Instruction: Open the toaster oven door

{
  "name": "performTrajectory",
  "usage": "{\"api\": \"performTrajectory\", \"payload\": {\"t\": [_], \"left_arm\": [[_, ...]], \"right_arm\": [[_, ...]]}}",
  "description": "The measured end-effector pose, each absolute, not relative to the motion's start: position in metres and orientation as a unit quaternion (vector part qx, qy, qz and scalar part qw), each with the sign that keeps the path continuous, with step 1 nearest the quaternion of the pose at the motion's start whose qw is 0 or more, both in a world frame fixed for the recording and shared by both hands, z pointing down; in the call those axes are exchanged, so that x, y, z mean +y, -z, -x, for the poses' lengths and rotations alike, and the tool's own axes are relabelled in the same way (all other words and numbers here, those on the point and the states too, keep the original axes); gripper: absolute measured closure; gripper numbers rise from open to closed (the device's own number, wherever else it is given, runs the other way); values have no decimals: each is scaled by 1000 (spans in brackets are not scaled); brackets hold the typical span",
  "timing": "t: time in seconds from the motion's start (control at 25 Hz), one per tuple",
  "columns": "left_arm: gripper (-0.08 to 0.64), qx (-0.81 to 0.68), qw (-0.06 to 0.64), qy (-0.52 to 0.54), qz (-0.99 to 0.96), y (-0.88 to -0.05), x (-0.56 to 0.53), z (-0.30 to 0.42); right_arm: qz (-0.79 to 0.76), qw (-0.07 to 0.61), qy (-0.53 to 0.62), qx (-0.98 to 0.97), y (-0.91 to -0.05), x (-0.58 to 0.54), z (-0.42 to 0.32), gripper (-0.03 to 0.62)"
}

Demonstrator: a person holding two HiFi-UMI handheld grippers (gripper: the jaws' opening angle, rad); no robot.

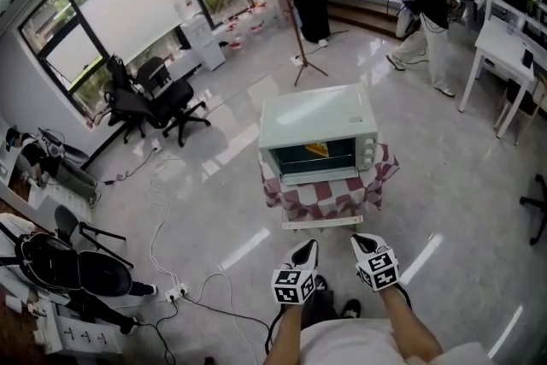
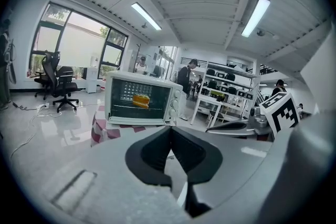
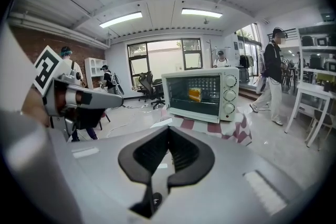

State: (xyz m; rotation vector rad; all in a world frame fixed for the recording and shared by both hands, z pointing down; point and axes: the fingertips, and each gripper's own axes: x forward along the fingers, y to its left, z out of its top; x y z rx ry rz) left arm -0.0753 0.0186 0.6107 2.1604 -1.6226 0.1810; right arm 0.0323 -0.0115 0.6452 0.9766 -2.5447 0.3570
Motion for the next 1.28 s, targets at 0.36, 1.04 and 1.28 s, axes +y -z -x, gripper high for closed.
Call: {"api": "performTrajectory", "payload": {"t": [0.36, 1.04, 1.28], "left_arm": [[558, -583, 222, -76, -778, -616, 13, 71], [558, -596, 231, -73, -765, -619, 18, 86], [558, -602, 238, -74, -758, -625, 20, 91]], "right_arm": [[-343, 196, -114, -911, -640, -6, -32, 591], [-354, 196, -101, -909, -638, -7, -39, 591], [-350, 202, -100, -909, -641, -7, -38, 591]]}}
